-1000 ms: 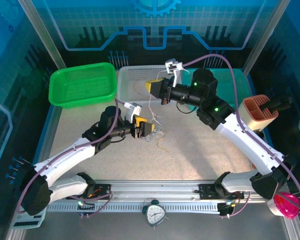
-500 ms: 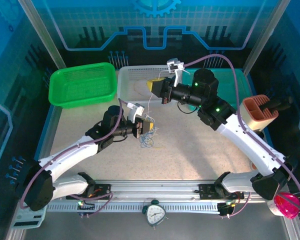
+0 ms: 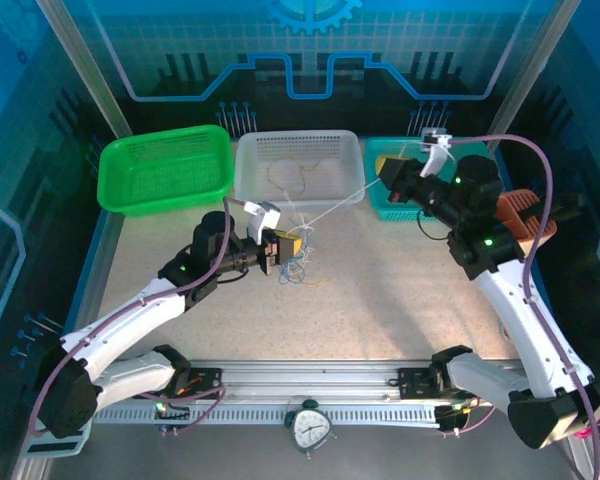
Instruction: Untangle the cables
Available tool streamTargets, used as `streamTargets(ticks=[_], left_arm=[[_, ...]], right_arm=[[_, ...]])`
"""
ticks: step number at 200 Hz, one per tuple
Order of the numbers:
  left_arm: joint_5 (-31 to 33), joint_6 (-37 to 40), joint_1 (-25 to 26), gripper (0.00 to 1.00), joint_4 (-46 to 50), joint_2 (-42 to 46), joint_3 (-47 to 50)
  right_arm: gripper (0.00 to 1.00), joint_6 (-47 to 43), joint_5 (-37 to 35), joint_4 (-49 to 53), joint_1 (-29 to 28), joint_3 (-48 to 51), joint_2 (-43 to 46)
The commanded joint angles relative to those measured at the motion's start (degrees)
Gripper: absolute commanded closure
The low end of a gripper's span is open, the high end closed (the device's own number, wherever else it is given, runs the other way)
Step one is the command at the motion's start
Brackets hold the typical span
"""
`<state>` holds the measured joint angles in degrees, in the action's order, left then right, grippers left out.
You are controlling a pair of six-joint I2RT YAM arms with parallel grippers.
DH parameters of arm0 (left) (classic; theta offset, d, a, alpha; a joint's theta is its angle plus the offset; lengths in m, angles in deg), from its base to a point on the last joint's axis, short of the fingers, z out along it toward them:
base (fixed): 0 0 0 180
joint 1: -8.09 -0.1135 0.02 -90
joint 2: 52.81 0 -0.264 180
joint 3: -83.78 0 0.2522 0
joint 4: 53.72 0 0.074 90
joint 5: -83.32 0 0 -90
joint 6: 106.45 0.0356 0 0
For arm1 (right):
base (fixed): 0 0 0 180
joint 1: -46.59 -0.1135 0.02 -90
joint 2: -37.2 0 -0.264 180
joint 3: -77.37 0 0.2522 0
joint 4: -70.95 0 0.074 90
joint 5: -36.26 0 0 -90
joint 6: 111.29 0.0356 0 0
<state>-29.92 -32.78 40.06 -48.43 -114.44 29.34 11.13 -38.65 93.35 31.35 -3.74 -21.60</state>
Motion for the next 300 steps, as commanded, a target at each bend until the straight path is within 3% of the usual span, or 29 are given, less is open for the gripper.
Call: streamTargets(ticks=[1,35,85,123,154,175,204,254,285,300], left_arm=[[1.52,1.33,-1.89,1.0,7.32,0.53,3.24],[2.17,1.12,-2.27,1.0,7.5,0.49,3.42],[2.62,0.77,-2.35,1.0,7.88,0.65,2.08],[11.29,-0.45,-2.37,1.0,12.69,-0.95,0.32],[16.61,-2.83,-2.51,1.0,14.96,-3.79,0.55],[16.82,-4.63,-2.53,1.0,13.4,-4.98,1.9],[17.09,-5.36,-2.53,1.0,12.51,-5.85,2.45],[16.47,-4.71,-2.52,1.0,12.92,-6.1,1.42],[13.43,-3.83,-2.53,1.0,12.91,-5.55,0.23],[12.05,-3.61,-2.56,0.77,12.73,-5.13,-0.29]], right_arm=[[1.0,1.21,-6.36,-4.9,5.75,-1.29,4.67],[1.0,2.65,-7.5,-3.9,10.86,-1.21,7.17],[1.0,6.03,-0.66,-4.22,12.42,-0.59,5.47],[1.0,7.62,2.29,-5.72,12.26,1.19,5.31],[1.0,4.29,1.57,-2.43,12.91,-4.12,4.81],[1.0,3.32,0.42,-0.4,16.49,-8.11,4.84],[1.0,8.04,4.91,-2.51,22.5,-9.26,4.02],[1.0,9.88,8.76,-4.51,21.17,-5.02,4.35],[1.0,8.52,10.3,-4.22,17.46,-3.49,4.53],[1.0,7.22,10.18,-4.44,13.82,-2.51,4.15]])
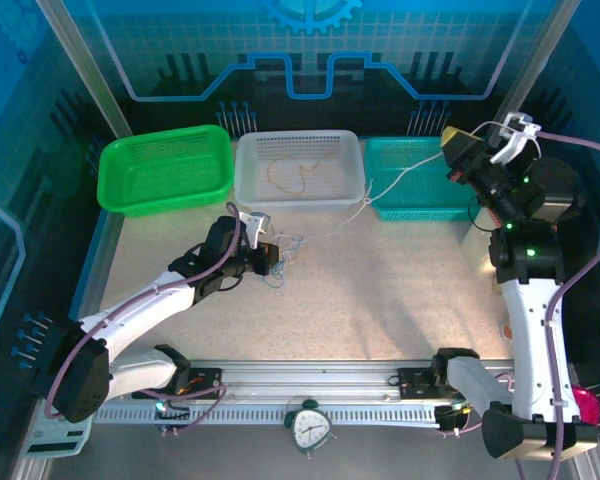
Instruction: Untangle the cables
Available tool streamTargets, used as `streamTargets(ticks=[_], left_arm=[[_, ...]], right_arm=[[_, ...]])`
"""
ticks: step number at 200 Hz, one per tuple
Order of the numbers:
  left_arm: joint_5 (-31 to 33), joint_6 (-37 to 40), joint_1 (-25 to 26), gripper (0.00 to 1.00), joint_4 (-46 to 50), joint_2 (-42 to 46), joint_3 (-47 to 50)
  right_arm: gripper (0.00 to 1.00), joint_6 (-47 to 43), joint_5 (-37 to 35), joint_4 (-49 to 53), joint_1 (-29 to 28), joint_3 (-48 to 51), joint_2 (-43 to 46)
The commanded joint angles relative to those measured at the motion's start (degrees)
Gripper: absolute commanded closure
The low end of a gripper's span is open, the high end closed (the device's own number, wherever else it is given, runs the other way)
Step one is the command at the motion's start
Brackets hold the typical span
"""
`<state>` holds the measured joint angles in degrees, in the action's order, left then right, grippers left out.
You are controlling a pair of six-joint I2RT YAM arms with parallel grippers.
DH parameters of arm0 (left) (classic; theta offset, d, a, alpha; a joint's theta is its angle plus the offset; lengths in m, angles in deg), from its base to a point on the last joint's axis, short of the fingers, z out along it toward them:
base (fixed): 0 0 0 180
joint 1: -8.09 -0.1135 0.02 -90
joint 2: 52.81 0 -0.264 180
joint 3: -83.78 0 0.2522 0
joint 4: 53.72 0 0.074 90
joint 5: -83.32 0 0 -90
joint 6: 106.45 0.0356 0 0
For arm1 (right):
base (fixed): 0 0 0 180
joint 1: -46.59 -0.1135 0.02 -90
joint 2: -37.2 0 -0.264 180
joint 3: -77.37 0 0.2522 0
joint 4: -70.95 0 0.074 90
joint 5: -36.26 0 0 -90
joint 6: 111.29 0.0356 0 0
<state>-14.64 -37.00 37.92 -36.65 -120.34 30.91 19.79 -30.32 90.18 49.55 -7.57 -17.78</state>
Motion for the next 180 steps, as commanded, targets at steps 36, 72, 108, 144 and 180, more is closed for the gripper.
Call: streamTargets(ticks=[36,72,108,144,180], left_arm=[[-5.13,1.89,-0.42,0.37,1.72,2.94,-3.98],[-6.36,3.46,-0.38,0.24,3.62,5.51,-6.37],[-10.84,2.43,-0.21,0.22,2.36,5.73,-8.62],[-15.04,2.29,0.96,0.21,0.29,5.74,-9.01],[-16.29,1.52,3.51,0.21,-2.28,4.81,-7.95]], right_arm=[[1.0,-5.32,-2.96,-0.45,-13.24,3.1,-0.38],[1.0,-5.57,-3.82,-0.88,-16.14,3.89,-1.44],[1.0,-5.91,-4.05,-1.17,-18.97,3.79,-2.27],[1.0,-4.58,-2.35,-2.29,-20.81,2.66,-2.94],[1.0,-2.31,-0.8,-4.15,-22.44,0.95,-3.46]])
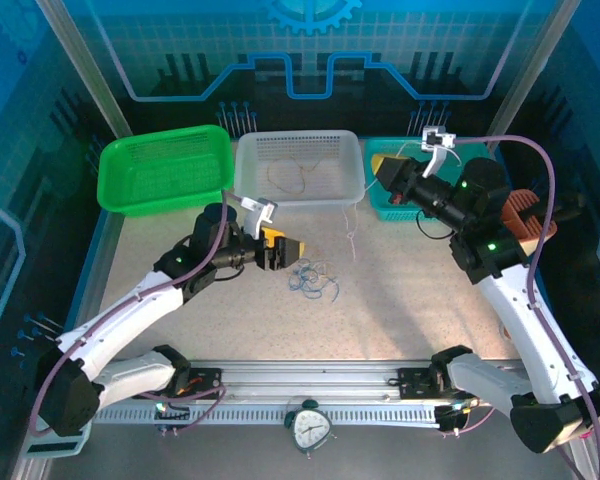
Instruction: Untangle the cables
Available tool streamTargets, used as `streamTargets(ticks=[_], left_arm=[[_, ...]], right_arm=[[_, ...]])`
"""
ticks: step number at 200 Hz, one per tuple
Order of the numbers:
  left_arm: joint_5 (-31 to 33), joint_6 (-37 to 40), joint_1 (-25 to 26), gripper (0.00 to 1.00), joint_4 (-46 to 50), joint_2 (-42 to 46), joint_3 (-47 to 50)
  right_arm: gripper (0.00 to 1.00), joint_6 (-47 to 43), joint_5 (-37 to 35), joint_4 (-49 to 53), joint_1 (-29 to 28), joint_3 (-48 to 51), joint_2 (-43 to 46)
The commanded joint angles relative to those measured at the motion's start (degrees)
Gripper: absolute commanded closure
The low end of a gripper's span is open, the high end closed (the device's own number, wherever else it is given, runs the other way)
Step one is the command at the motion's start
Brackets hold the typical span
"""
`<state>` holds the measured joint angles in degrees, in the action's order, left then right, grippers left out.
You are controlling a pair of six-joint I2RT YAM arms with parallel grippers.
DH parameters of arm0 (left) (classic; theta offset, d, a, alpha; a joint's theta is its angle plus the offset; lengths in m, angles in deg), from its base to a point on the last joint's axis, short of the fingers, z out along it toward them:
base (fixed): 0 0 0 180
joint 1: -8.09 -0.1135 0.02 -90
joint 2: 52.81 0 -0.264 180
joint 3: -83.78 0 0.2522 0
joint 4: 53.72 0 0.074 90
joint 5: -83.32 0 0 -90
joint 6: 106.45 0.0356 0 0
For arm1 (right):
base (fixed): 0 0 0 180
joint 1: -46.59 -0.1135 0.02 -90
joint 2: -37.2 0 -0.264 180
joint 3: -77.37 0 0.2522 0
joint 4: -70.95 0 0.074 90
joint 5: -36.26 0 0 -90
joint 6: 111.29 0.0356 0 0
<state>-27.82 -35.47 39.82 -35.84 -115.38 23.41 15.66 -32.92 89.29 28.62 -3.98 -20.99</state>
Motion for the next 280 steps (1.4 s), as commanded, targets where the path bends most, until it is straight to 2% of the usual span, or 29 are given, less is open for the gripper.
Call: streamTargets(ticks=[1,61,126,191,234,280], left_arm=[[-3.07,-0.07,1.64,0.21,-3.16,-0.17,-0.43],[-3.72,-2.5,4.44,0.25,-10.05,-3.35,0.15],[-3.15,-3.03,8.37,0.28,-16.02,-9.29,-1.49],[4.81,-4.6,12.17,0.37,-27.28,-13.17,0.77],[10.23,-7.05,13.09,0.62,-34.91,-14.98,2.18],[10.4,-8.08,13.1,0.97,-37.13,-17.21,2.23]], right_arm=[[1.0,1.86,1.83,-3.25,-1.47,-2.68,-0.29],[1.0,5.85,2.73,-7.49,-4.41,-4.07,-0.87],[1.0,5.78,-1.23,-10.42,-9.85,-4.65,-1.83],[1.0,5.57,-5.28,-12.35,-14.38,-4.04,-1.92],[1.0,4.86,-7.24,-12.09,-16.01,-3.61,-1.74],[1.0,1.97,-9.47,-9.69,-15.94,-4.87,-1.22]])
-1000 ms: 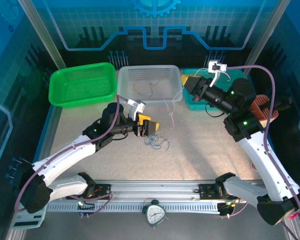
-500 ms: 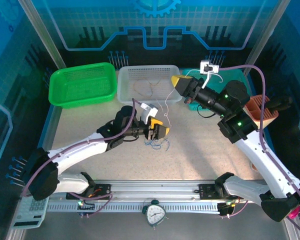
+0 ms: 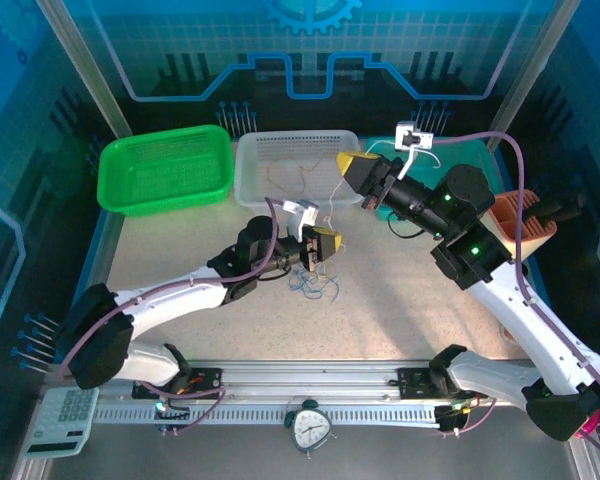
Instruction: Untangle the cables
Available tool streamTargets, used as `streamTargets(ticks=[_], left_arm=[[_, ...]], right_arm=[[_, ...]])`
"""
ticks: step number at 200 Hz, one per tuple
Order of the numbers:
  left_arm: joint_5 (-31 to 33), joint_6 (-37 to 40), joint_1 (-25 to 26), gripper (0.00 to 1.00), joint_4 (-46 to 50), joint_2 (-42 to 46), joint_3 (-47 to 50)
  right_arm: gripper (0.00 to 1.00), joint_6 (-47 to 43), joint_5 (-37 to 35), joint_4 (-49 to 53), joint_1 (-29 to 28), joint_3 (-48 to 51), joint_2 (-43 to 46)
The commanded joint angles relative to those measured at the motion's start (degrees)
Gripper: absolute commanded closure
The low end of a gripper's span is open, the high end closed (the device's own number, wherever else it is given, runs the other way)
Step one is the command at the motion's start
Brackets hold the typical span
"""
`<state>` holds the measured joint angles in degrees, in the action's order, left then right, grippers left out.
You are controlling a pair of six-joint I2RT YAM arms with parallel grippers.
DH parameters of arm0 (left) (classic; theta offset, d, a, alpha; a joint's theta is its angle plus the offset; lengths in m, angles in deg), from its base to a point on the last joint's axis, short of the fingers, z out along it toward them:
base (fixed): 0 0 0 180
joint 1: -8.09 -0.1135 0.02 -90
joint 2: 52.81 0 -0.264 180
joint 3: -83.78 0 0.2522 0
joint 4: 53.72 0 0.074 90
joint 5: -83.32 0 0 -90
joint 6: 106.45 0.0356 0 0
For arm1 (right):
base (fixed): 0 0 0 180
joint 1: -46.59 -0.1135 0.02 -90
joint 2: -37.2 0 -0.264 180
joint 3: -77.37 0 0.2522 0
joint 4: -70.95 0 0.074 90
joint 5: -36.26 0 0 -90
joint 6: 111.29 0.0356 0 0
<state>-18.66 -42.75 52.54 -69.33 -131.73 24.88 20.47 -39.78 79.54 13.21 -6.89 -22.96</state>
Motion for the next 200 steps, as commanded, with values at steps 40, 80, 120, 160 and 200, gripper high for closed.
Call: streamTargets(ticks=[40,80,120,160,200], left_arm=[[0.96,0.97,0.38,1.0,0.5,1.58,2.62],[1.71,3.81,0.31,1.0,6.69,5.59,4.95],[3.89,4.79,-0.51,1.0,10.68,9.91,9.0],[6.13,4.77,-1.43,1.0,13.29,13.63,10.98],[7.63,5.04,-2.14,0.89,16.12,15.25,10.19]], right_arm=[[1.0,-7.05,-5.54,4.59,3.53,-3.68,2.28],[1.0,-4.6,-1.22,5.64,14.56,-4.38,2.86],[1.0,-0.8,3.57,4.78,23.77,-4.54,2.79],[1.0,-0.27,5.7,5.16,25.1,-4.47,2.51],[1.0,0.2,6.35,5.12,25.1,-3.49,2.53]])
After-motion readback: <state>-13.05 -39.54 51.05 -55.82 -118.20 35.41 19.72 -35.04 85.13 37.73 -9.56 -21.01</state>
